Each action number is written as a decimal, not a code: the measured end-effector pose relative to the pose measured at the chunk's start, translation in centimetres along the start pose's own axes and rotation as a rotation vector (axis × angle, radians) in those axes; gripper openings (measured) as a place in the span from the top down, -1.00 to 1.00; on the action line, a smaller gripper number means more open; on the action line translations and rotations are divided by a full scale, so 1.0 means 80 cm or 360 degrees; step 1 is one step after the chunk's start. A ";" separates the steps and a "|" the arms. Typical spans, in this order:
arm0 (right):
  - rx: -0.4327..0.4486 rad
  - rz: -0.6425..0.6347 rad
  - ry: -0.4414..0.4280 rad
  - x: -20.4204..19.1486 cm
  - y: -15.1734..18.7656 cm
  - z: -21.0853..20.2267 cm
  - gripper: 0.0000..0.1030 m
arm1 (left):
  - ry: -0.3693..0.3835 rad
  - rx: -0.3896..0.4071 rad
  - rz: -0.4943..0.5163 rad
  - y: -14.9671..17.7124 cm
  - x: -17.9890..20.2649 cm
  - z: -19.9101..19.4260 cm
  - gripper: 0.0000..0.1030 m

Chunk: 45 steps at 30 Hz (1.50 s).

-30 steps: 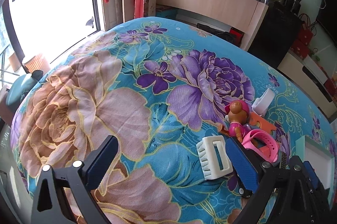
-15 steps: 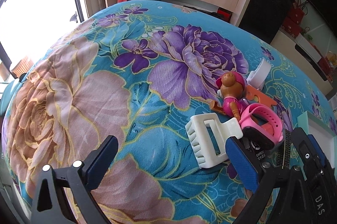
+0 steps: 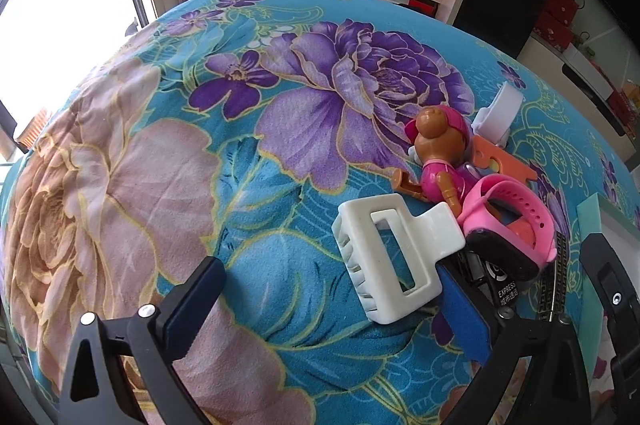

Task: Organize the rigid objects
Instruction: 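Move both grippers from the tray to the pile of toys on the bed cover, then grasp the pink watch band with the right gripper while the left gripper grasps the white hair clip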

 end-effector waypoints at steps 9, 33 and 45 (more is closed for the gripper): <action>-0.0003 -0.0090 -0.0049 -0.022 0.001 0.000 -0.29 | 0.0092 0.0059 -0.0047 -0.011 -0.003 -0.006 -0.85; -0.0110 -0.0330 -0.0084 -0.076 0.002 0.025 -0.30 | 0.0232 0.0073 -0.0128 -0.020 -0.036 -0.018 0.00; -0.0154 -0.0476 -0.0069 -0.101 0.002 0.046 -0.30 | 0.0210 0.0072 -0.0165 -0.022 -0.048 -0.019 0.00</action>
Point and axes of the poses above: each gripper's, at about its wrist camera, not at the fingertips, and z roughly the way its jaws point, x to its right, y to its underside, the point moved 5 cm from there along z, roughly the way its jaws point, and after that the axes turned 7 degrees about -z, right-handed, at the moved point
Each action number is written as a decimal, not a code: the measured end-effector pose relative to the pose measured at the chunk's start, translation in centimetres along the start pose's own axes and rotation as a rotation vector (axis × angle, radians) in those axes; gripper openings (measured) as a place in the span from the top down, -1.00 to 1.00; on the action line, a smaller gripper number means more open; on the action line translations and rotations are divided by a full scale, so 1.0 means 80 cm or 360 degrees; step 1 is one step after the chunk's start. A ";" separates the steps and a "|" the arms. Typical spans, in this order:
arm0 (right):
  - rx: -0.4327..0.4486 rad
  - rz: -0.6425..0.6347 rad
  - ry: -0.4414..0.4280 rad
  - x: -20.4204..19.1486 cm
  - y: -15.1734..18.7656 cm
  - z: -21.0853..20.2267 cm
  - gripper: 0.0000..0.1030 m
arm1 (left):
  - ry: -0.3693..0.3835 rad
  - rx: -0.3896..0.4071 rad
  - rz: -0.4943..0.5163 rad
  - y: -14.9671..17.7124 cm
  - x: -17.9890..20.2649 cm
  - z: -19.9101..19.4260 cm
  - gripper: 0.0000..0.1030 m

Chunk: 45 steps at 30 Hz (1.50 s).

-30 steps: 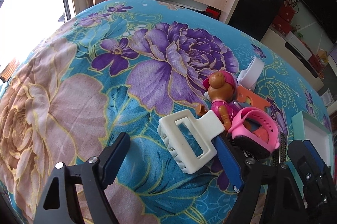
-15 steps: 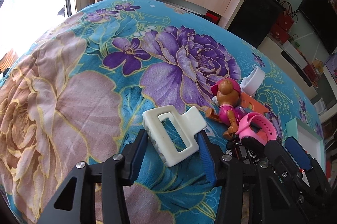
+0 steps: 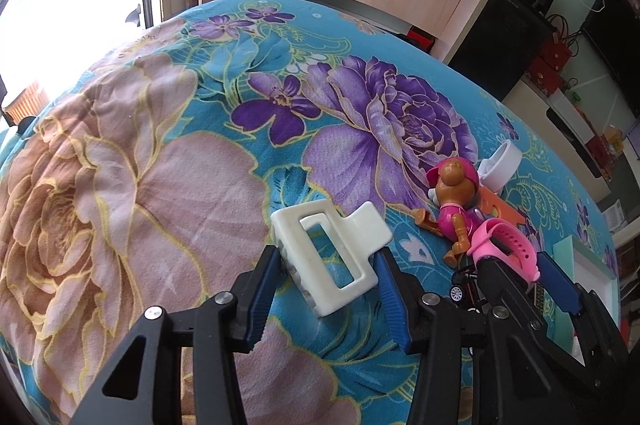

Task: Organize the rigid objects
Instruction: 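Grasp the pink watch band with the right gripper while the left gripper grasps the white hair clip, then carry the pink watch band and white hair clip over the tray with both grippers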

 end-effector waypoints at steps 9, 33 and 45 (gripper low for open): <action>-0.0019 -0.0008 0.0015 0.000 -0.002 0.006 -0.43 | -0.0020 0.0004 -0.0029 0.000 -0.005 -0.001 0.00; -0.0004 -0.0006 -0.0008 -0.002 -0.005 0.012 -0.51 | -0.0047 0.0010 -0.0063 -0.001 -0.013 -0.002 0.00; 0.0041 0.0046 0.0012 0.010 -0.006 -0.007 -0.35 | -0.0054 0.0024 -0.0005 0.000 -0.004 -0.005 0.00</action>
Point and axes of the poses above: each gripper's, at about its wrist camera, not at the fingertips, and z roughly the way its jaws point, x to its right, y to its underside, the point moved 5 cm from there along z, roughly the way its jaws point, and after that the axes turned 7 degrees about -z, right-handed, at the moved point
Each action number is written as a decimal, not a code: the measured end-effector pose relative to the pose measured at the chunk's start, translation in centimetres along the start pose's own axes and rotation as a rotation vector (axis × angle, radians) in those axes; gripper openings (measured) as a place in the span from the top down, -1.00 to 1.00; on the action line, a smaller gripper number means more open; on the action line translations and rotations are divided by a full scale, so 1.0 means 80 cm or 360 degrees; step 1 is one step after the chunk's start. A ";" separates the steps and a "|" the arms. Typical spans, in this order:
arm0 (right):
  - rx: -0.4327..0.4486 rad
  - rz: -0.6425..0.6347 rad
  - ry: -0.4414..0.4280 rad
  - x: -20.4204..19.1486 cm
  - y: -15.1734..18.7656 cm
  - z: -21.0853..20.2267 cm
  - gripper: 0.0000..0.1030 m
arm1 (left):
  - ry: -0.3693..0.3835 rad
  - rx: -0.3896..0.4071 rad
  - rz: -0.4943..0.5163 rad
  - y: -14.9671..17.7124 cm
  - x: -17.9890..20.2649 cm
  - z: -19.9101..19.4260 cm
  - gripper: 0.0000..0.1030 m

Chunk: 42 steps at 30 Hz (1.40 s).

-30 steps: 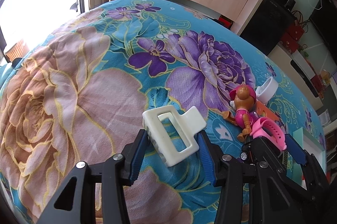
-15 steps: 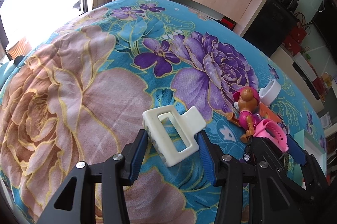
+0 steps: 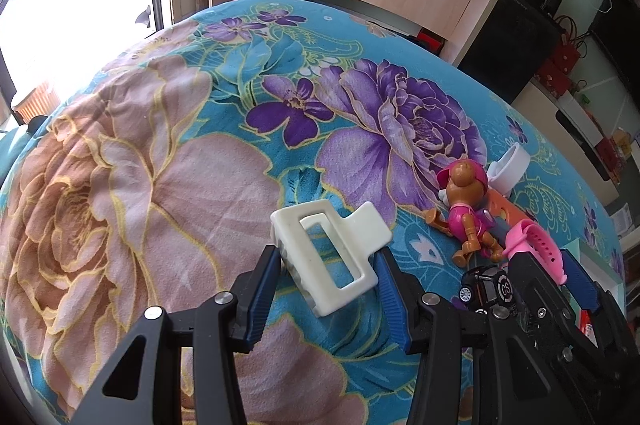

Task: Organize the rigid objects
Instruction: 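Carry the pink watch band and white hair clip over the tray with both grippers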

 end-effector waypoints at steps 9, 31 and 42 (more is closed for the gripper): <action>0.0060 0.0135 0.0177 0.058 0.007 -0.054 -0.35 | 0.0087 0.0112 0.0148 0.002 0.053 -0.029 0.00; 0.0092 0.0586 0.0649 0.266 0.074 -0.147 -0.35 | 0.0517 0.0166 0.0817 0.092 0.275 -0.065 0.00; 0.0052 0.0726 0.0768 0.324 0.111 -0.168 -0.35 | 0.0552 0.0183 0.1058 0.147 0.339 -0.057 0.00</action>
Point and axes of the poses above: each gripper's, at about its wrist camera, not at the fingertips, and z roughly the way its jaws point, x to its right, y to its underside, the point moved 5 cm from there along z, roughly the way its jaws point, and after that the axes turned 7 degrees about -z, right-handed, at the moved point
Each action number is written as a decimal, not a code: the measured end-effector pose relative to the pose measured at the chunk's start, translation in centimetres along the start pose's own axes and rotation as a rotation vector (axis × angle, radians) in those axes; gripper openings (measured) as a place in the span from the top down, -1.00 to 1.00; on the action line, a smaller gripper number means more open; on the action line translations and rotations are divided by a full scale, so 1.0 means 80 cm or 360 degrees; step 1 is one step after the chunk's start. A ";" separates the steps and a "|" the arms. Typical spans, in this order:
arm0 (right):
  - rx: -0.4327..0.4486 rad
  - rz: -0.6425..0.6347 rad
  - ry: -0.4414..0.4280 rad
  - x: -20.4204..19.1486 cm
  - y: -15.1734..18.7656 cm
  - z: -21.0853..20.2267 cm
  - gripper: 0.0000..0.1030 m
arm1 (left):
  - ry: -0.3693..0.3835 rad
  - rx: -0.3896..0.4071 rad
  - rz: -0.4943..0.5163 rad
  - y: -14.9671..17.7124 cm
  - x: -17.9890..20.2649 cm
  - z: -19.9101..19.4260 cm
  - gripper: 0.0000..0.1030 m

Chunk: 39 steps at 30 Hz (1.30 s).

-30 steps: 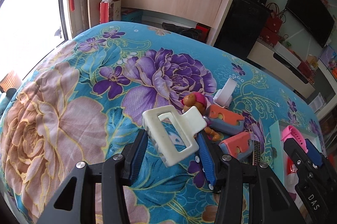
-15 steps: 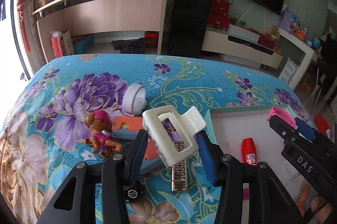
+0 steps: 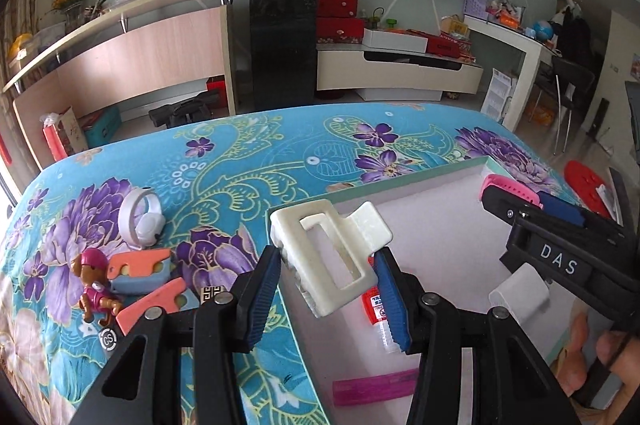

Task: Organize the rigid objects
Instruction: 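Carry the pink watch band and white hair clip over the tray with both grippers, then open the right gripper to drop the pink band while the left gripper releases the clip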

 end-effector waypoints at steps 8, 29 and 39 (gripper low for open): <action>-0.0025 0.0054 -0.0014 0.015 0.004 0.005 -0.36 | -0.0020 -0.0008 0.0027 0.004 0.013 0.020 0.00; -0.0153 0.0015 -0.0052 0.004 0.019 0.027 -0.36 | -0.0074 -0.0082 -0.0055 0.010 0.000 0.037 -0.31; -0.0156 -0.0076 -0.0018 -0.008 0.017 0.023 -0.54 | -0.0089 -0.0017 -0.0136 -0.003 -0.019 0.015 -0.55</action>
Point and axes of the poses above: each gripper's, at about its wrist camera, not at the fingertips, and z roughly the way its jaws point, x to its right, y to its underside, the point moved 5 cm from there along z, roughly the way its jaws point, and after that the axes turned 7 degrees about -z, right-handed, at the moved point
